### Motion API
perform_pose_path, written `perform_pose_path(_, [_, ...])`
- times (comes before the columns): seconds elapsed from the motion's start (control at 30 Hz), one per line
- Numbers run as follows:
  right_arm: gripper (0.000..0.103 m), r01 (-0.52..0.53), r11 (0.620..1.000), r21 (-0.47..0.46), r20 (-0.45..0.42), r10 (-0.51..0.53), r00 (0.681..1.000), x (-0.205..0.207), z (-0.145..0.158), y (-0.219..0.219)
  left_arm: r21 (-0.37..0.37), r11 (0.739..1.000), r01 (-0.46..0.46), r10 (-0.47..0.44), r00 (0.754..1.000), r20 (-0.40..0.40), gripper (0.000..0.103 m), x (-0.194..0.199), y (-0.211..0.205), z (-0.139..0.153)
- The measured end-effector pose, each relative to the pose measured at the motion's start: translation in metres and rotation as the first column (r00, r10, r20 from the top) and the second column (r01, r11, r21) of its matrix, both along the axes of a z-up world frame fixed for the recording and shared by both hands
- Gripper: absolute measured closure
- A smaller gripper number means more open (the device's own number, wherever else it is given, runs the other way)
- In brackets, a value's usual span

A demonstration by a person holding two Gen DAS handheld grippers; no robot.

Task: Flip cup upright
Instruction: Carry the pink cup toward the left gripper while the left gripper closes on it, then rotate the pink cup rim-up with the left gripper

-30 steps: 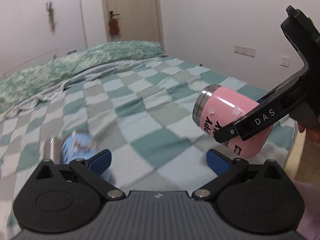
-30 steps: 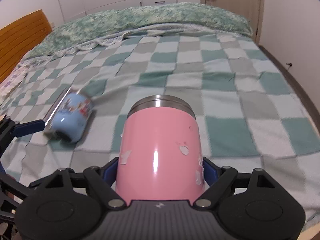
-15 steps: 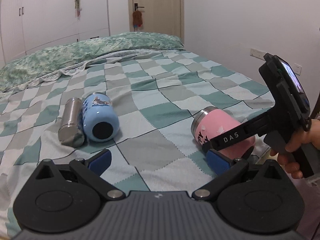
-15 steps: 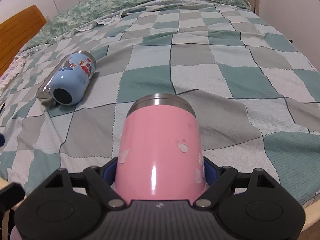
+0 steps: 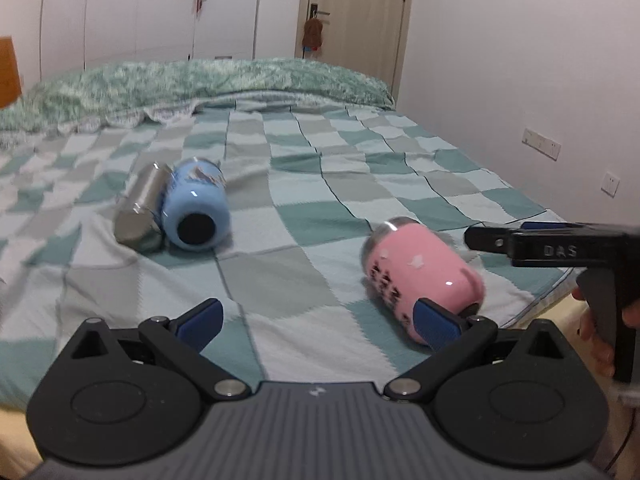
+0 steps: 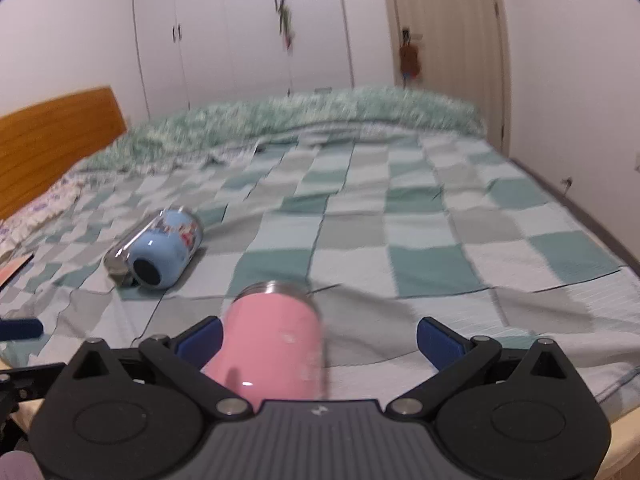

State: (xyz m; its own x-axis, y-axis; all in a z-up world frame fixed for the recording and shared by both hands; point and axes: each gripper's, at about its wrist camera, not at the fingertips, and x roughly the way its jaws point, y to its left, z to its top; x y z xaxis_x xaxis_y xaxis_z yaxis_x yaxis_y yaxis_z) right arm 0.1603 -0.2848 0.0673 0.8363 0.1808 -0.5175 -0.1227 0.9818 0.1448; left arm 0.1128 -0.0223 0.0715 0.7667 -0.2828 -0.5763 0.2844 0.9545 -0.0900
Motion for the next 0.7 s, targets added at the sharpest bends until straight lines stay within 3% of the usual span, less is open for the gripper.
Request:
perform_pose_path(0.13, [0.000, 0.029, 1.000, 0.006, 0.077, -0.029, 0.997, -0.014, -0.009, -0.021, -0.007, 1.000, -0.020, 0.020, 0.999, -0.030, 0.000, 0.006, -0.020, -0.004])
perform_pose_path(0.5, [0.000, 0.036, 0.999, 0.002, 0.173, -0.036, 0.984, -0.019, -0.037, -0.062, 0.043, 0.998, -0.051, 0.055, 0.994, -0.094, 0.000, 0.049, -0.082, 0.005])
perform_pose_path(0.7, [0.000, 0.049, 0.998, 0.043, 0.205, -0.057, 0.977, -0.011, -0.047, -0.084, 0.067, 0.995, -0.074, 0.086, 0.978, -0.192, 0.000, 0.091, -0.117, -0.003])
